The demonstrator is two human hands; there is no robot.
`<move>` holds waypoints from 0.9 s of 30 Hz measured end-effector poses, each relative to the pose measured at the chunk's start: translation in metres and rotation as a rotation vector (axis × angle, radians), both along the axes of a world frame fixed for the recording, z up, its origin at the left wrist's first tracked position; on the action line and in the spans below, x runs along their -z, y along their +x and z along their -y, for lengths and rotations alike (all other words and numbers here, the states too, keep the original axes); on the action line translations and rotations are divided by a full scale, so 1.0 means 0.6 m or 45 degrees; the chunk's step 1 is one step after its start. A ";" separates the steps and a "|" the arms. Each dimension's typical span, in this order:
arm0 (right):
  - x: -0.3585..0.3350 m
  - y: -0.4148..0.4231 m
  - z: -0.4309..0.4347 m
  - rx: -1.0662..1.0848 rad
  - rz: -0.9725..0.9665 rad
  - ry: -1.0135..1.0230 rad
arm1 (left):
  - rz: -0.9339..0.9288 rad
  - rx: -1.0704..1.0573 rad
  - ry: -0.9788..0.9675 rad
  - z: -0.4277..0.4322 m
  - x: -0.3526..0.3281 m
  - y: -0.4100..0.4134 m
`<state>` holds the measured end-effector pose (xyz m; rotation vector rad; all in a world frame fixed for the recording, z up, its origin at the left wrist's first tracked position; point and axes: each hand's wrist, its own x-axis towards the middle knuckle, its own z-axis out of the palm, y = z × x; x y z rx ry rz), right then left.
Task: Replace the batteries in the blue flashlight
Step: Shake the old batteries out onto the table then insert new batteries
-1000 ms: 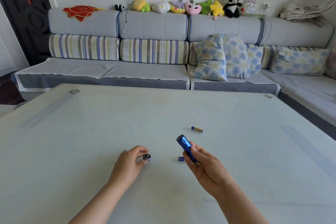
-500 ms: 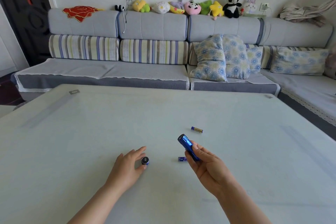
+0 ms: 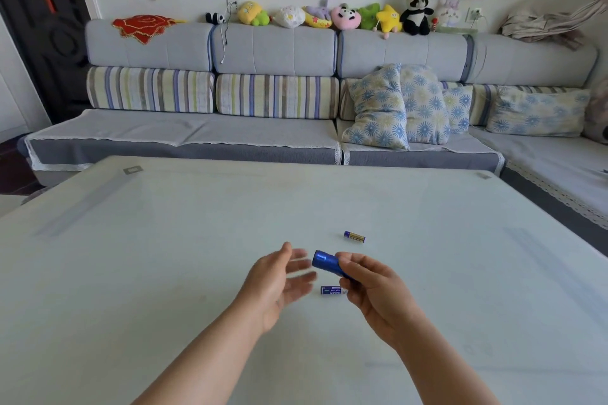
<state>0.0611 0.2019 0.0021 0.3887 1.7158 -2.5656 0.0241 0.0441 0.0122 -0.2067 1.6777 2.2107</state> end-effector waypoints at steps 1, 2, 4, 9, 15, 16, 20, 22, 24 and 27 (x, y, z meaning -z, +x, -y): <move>-0.007 0.000 0.001 0.002 -0.026 0.117 | 0.123 0.056 0.053 -0.007 -0.001 0.001; -0.013 0.001 0.001 0.006 -0.048 0.245 | 0.202 0.100 0.098 -0.013 0.000 0.003; -0.025 0.002 0.002 0.009 -0.072 0.518 | 0.277 0.150 0.197 -0.020 0.003 0.003; -0.032 0.001 -0.004 0.058 -0.091 0.860 | 0.315 0.118 0.268 -0.029 0.009 0.007; -0.022 -0.003 -0.016 0.113 -0.041 0.652 | 0.270 0.131 0.214 -0.020 0.013 0.003; -0.019 -0.003 -0.019 0.129 -0.033 0.595 | 0.238 0.139 0.191 -0.018 0.014 0.002; -0.012 -0.004 -0.031 0.179 0.006 0.263 | 0.125 0.108 0.148 -0.012 0.020 -0.007; -0.010 -0.004 -0.036 0.212 0.053 0.061 | 0.072 0.083 0.138 -0.010 0.021 -0.012; -0.009 -0.004 -0.042 0.260 0.093 -0.109 | 0.022 0.057 0.129 -0.009 0.022 -0.018; -0.006 -0.001 -0.048 0.319 0.127 -0.278 | -0.068 0.033 -0.026 -0.012 0.028 -0.031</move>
